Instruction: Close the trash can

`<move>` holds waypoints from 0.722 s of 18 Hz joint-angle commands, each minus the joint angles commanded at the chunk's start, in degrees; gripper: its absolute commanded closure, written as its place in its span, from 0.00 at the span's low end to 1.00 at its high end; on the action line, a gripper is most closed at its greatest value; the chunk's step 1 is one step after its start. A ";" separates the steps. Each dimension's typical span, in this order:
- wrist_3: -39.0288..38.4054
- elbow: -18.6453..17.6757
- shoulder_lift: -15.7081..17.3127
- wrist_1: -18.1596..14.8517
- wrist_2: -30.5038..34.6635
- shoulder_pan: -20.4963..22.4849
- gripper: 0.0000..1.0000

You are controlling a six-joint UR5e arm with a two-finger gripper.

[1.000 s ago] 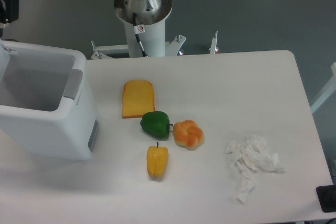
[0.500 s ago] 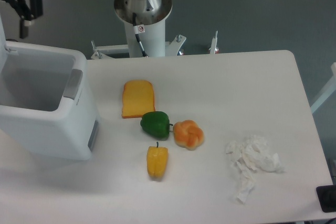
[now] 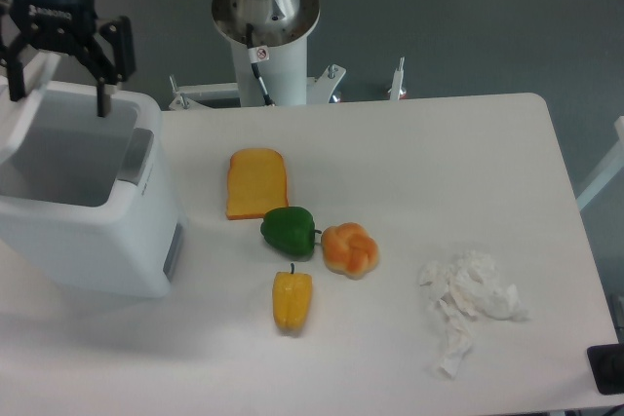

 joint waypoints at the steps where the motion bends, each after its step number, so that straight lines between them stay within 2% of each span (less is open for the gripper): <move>1: 0.09 -0.96 0.09 0.09 0.00 0.09 0.00; 13: 4.13 -5.02 -0.09 -0.26 0.62 2.90 0.00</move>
